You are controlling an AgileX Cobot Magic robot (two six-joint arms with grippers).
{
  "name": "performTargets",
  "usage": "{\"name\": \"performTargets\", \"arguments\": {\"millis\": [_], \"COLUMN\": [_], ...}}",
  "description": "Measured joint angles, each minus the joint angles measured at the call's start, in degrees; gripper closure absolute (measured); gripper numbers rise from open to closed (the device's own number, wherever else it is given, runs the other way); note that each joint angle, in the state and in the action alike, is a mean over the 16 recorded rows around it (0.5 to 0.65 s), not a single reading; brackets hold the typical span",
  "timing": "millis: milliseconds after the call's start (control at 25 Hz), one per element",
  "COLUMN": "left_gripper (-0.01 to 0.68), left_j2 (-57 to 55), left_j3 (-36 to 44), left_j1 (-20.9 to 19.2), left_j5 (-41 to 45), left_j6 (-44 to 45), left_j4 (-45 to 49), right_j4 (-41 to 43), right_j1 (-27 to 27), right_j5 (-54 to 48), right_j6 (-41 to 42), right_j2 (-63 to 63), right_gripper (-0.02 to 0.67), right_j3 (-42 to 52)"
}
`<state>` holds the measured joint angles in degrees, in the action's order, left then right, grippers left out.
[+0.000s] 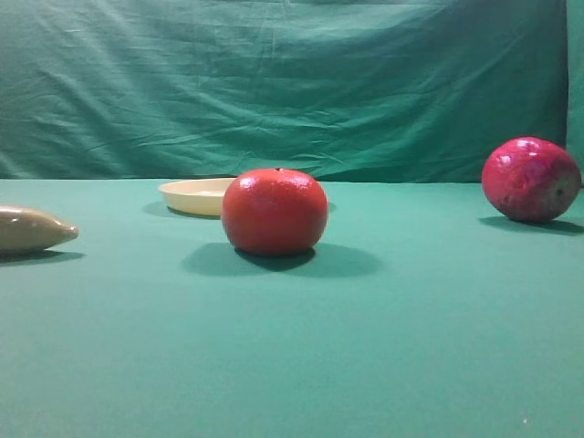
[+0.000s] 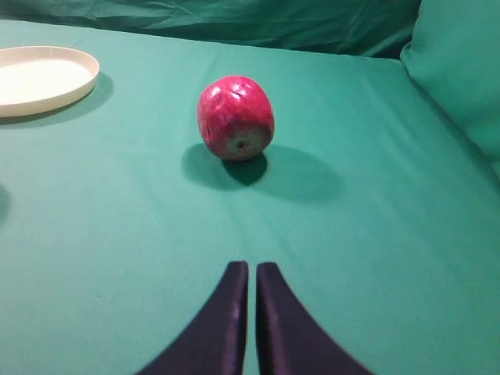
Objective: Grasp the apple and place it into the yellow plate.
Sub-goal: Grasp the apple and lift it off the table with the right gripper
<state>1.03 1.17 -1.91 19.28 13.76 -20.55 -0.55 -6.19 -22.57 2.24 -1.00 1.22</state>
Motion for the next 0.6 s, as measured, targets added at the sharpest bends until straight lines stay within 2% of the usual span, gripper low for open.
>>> {"name": "performTargets", "arguments": {"millis": [600], "left_gripper": [0.516], "left_j2": [0.0], "left_j3": [0.0], "left_j1": [0.0], "left_j5": [0.0], "left_j6": [0.0], "left_j4": [0.0], "right_j4": [0.0], "right_j1": [0.0], "right_j5": [0.0], "right_j6": [0.0], "right_j2": [0.0], "right_gripper": [0.649], "right_j3": [0.0]}}
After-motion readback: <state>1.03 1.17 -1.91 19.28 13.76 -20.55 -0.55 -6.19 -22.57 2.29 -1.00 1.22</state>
